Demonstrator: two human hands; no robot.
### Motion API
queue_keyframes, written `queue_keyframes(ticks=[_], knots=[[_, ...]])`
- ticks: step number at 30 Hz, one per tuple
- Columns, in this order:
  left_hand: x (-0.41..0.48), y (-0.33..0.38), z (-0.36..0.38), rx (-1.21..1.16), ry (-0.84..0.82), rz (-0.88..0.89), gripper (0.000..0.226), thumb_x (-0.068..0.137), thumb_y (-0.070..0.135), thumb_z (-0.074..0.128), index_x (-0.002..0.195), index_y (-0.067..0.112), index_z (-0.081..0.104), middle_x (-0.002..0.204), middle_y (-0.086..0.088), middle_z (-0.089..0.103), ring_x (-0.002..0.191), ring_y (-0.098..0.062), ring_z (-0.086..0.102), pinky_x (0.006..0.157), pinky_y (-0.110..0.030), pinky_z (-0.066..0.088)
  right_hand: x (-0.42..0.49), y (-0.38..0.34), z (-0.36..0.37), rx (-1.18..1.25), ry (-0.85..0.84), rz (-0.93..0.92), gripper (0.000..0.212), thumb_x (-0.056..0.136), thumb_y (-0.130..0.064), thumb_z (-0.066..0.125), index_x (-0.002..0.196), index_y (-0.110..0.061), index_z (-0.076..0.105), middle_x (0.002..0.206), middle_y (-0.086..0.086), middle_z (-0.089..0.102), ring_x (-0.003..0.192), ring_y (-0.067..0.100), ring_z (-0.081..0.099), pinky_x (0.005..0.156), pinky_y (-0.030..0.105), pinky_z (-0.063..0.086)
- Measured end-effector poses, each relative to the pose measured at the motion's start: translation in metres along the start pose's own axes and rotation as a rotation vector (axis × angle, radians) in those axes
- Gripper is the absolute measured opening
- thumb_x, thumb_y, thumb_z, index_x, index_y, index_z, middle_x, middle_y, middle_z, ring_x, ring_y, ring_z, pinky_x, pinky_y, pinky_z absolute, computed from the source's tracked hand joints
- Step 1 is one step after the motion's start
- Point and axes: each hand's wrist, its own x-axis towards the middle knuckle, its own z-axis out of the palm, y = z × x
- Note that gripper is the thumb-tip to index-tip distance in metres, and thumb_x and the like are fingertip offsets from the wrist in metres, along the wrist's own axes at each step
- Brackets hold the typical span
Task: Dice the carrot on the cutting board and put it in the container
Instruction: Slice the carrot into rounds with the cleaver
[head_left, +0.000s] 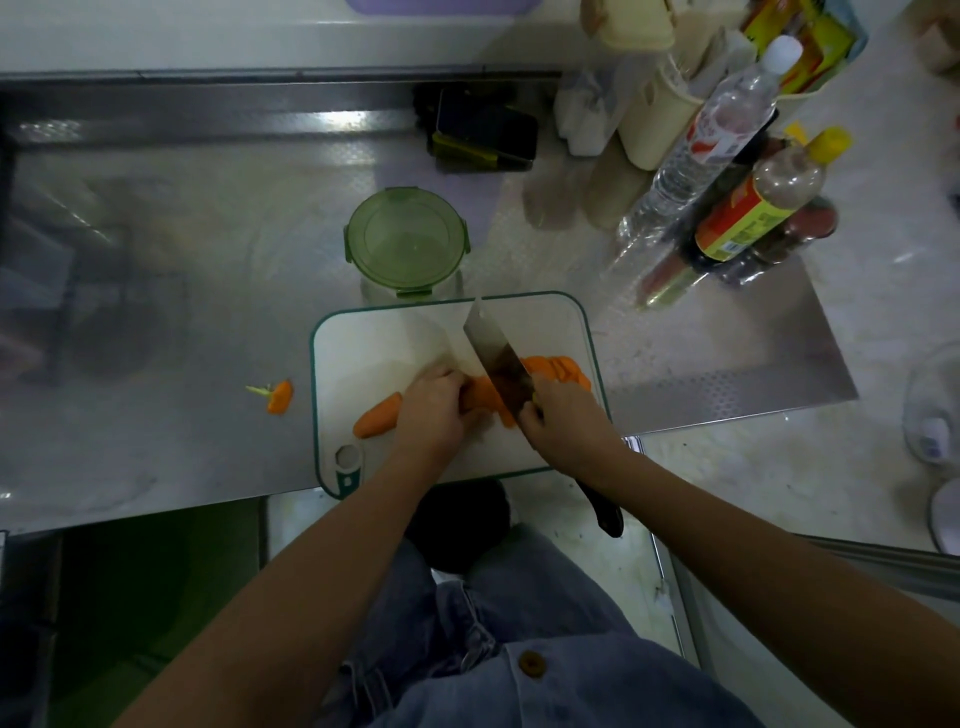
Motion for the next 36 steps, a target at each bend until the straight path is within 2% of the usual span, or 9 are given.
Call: queue_keyframes(ticks=[3, 8, 14, 19, 23, 26, 30, 33, 36], knots=[[-0.001, 0.000, -0.001, 0.005, 0.005, 0.002, 0.037, 0.079, 0.030, 0.073, 0.109, 0.009, 0.065, 0.109, -0.010, 0.060, 0.100, -0.028, 0.055, 0.086, -0.035, 0.043, 0.000, 0.001, 0.001, -0.001, -0.014, 0.005, 0.036, 0.091, -0.013, 0.048, 0.125, -0.002, 0.049, 0.101, 0.017, 0.060, 0.088, 0.030, 0.057, 0.069, 0.025, 0.032], [0.001, -0.001, -0.001, -0.010, 0.013, 0.006, 0.033, 0.080, 0.029, 0.072, 0.106, 0.009, 0.066, 0.107, -0.010, 0.060, 0.098, -0.026, 0.055, 0.085, -0.033, 0.041, -0.001, -0.001, 0.004, -0.004, -0.025, 0.012, 0.030, 0.091, -0.015, 0.047, 0.120, -0.005, 0.050, 0.088, 0.009, 0.053, 0.075, 0.014, 0.042, 0.058, 0.025, 0.031], [0.001, -0.001, 0.000, -0.015, 0.019, 0.013, 0.033, 0.081, 0.029, 0.071, 0.105, 0.008, 0.067, 0.107, -0.011, 0.061, 0.098, -0.027, 0.055, 0.085, -0.033, 0.040, 0.004, -0.007, 0.007, -0.058, -0.026, 0.047, 0.018, 0.092, -0.016, 0.046, 0.105, -0.006, 0.054, 0.084, 0.000, 0.044, 0.074, 0.014, 0.042, 0.058, 0.026, 0.030], [0.001, 0.000, 0.000, 0.005, 0.026, 0.015, 0.031, 0.080, 0.026, 0.071, 0.105, 0.008, 0.067, 0.108, -0.010, 0.060, 0.099, -0.027, 0.055, 0.087, -0.031, 0.040, 0.009, -0.009, 0.020, -0.020, -0.038, 0.101, 0.026, 0.090, -0.014, 0.047, 0.112, -0.003, 0.053, 0.096, 0.012, 0.057, 0.081, 0.027, 0.055, 0.058, 0.033, 0.040], [0.001, 0.000, 0.000, 0.008, 0.006, 0.019, 0.036, 0.078, 0.024, 0.073, 0.110, 0.009, 0.066, 0.113, -0.010, 0.059, 0.104, -0.027, 0.054, 0.091, -0.032, 0.040, 0.009, -0.010, 0.032, -0.013, -0.045, 0.133, 0.017, 0.093, -0.015, 0.045, 0.104, -0.004, 0.052, 0.079, 0.008, 0.051, 0.071, 0.028, 0.056, 0.055, 0.032, 0.035], [0.000, -0.003, 0.001, 0.032, -0.009, 0.027, 0.041, 0.077, 0.024, 0.073, 0.114, 0.009, 0.064, 0.117, -0.011, 0.058, 0.109, -0.028, 0.053, 0.095, -0.033, 0.038, 0.008, -0.005, 0.034, -0.005, -0.023, 0.129, 0.017, 0.093, -0.015, 0.045, 0.104, -0.004, 0.051, 0.079, 0.013, 0.056, 0.070, 0.031, 0.056, 0.054, 0.033, 0.033], [-0.002, -0.003, 0.002, 0.016, -0.004, -0.016, 0.040, 0.079, 0.026, 0.073, 0.110, 0.007, 0.059, 0.115, -0.013, 0.056, 0.108, -0.029, 0.052, 0.093, -0.035, 0.039, 0.011, -0.005, 0.024, 0.008, 0.027, 0.066, 0.022, 0.093, -0.014, 0.046, 0.110, -0.002, 0.054, 0.088, 0.015, 0.060, 0.078, 0.030, 0.057, 0.064, 0.040, 0.045], [-0.003, -0.003, 0.002, 0.000, 0.009, -0.012, 0.035, 0.080, 0.029, 0.072, 0.104, 0.006, 0.059, 0.108, -0.013, 0.056, 0.101, -0.028, 0.052, 0.087, -0.034, 0.039, 0.011, -0.004, 0.014, 0.001, 0.069, 0.027, 0.012, 0.090, -0.013, 0.048, 0.095, -0.005, 0.055, 0.078, 0.010, 0.057, 0.071, 0.026, 0.053, 0.064, 0.039, 0.043], [-0.003, -0.002, 0.000, -0.001, 0.009, -0.008, 0.035, 0.080, 0.031, 0.072, 0.102, 0.006, 0.060, 0.108, -0.013, 0.056, 0.101, -0.028, 0.052, 0.087, -0.034, 0.038, 0.010, -0.004, 0.009, -0.063, 0.027, 0.005, 0.019, 0.089, -0.015, 0.048, 0.103, -0.007, 0.056, 0.089, 0.011, 0.060, 0.082, 0.026, 0.055, 0.072, 0.038, 0.042]])
